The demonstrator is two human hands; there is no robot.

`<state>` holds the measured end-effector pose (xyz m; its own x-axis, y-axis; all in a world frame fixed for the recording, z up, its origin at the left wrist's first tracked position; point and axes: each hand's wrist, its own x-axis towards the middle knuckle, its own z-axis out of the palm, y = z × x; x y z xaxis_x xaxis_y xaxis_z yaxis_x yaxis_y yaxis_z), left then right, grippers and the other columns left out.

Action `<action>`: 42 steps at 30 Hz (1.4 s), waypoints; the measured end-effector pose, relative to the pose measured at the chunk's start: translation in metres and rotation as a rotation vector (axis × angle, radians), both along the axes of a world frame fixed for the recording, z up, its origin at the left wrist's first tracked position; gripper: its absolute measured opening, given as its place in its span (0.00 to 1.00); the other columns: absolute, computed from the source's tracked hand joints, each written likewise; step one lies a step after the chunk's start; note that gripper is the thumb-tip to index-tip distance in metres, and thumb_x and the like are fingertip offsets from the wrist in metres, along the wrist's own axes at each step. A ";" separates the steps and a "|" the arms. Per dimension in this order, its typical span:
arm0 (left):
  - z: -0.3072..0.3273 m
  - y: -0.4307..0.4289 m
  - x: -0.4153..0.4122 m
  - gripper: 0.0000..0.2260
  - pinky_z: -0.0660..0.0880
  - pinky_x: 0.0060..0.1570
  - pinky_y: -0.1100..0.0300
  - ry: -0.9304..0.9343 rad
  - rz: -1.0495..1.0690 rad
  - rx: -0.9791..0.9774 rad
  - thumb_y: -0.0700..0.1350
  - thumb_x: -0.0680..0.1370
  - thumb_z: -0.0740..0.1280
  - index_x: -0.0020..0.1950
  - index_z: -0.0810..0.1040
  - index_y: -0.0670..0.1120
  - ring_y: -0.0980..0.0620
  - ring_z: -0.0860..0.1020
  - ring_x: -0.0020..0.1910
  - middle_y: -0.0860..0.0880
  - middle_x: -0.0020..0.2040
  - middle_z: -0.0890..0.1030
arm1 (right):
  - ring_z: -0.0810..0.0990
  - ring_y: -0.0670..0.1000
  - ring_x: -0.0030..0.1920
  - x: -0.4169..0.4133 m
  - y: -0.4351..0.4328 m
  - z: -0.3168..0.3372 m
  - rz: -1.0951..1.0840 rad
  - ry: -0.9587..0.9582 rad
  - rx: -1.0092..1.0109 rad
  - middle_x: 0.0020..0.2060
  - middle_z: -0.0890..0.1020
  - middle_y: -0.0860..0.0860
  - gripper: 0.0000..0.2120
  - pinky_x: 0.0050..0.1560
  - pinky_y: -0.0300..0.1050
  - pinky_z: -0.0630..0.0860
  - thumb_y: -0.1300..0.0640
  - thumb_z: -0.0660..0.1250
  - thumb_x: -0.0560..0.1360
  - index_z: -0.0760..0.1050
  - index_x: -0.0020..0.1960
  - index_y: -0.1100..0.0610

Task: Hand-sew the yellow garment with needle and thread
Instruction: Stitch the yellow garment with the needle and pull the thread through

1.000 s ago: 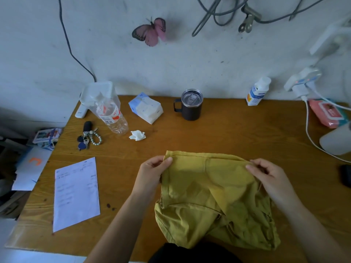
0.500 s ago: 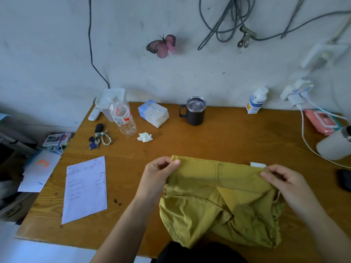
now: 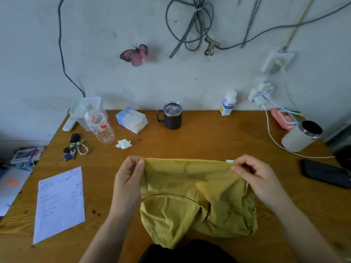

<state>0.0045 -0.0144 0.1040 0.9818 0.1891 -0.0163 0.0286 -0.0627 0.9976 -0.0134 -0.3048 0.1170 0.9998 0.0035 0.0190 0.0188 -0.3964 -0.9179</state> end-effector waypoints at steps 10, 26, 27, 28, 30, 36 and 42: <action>-0.003 -0.009 0.005 0.19 0.64 0.26 0.70 0.064 0.008 -0.019 0.43 0.83 0.56 0.34 0.74 0.54 0.62 0.65 0.27 0.60 0.28 0.68 | 0.77 0.45 0.36 0.002 0.016 0.010 -0.065 -0.073 0.069 0.36 0.81 0.47 0.03 0.39 0.34 0.71 0.53 0.70 0.67 0.82 0.40 0.49; 0.026 -0.033 0.012 0.10 0.72 0.34 0.70 0.124 -0.417 -0.041 0.48 0.74 0.66 0.34 0.80 0.47 0.58 0.76 0.33 0.53 0.32 0.78 | 0.77 0.42 0.36 0.007 0.021 0.011 -0.073 -0.083 0.095 0.35 0.81 0.45 0.07 0.39 0.31 0.70 0.49 0.68 0.66 0.82 0.40 0.49; 0.025 -0.034 0.013 0.10 0.71 0.37 0.69 0.100 -0.416 -0.017 0.46 0.76 0.65 0.36 0.78 0.47 0.57 0.74 0.36 0.53 0.34 0.76 | 0.76 0.42 0.36 0.007 0.023 0.011 -0.071 -0.085 0.099 0.35 0.81 0.45 0.07 0.39 0.31 0.70 0.48 0.68 0.66 0.82 0.40 0.49; 0.024 -0.035 0.014 0.10 0.70 0.39 0.67 0.089 -0.416 0.006 0.44 0.79 0.63 0.39 0.77 0.45 0.56 0.73 0.38 0.51 0.37 0.75 | 0.76 0.41 0.35 0.007 0.024 0.011 -0.069 -0.089 0.098 0.34 0.81 0.45 0.07 0.38 0.31 0.70 0.48 0.68 0.66 0.82 0.40 0.49; 0.023 -0.039 0.015 0.10 0.71 0.39 0.67 0.076 -0.415 0.010 0.43 0.81 0.60 0.42 0.76 0.44 0.56 0.73 0.38 0.50 0.38 0.75 | 0.75 0.39 0.35 0.008 0.026 0.012 -0.067 -0.097 0.086 0.35 0.81 0.44 0.04 0.38 0.29 0.69 0.50 0.69 0.67 0.82 0.40 0.48; 0.021 -0.049 0.017 0.15 0.75 0.43 0.59 0.077 -0.352 -0.030 0.44 0.83 0.57 0.39 0.77 0.47 0.55 0.76 0.39 0.51 0.37 0.78 | 0.78 0.38 0.37 0.012 0.031 0.015 -0.071 -0.115 0.084 0.36 0.82 0.41 0.03 0.40 0.28 0.70 0.51 0.69 0.68 0.82 0.40 0.47; 0.023 -0.058 0.014 0.13 0.73 0.35 0.65 0.074 -0.410 -0.091 0.53 0.80 0.62 0.42 0.78 0.46 0.57 0.75 0.36 0.53 0.34 0.77 | 0.78 0.39 0.38 0.014 0.041 0.013 -0.051 -0.108 0.100 0.36 0.82 0.41 0.04 0.40 0.28 0.70 0.48 0.68 0.68 0.81 0.40 0.45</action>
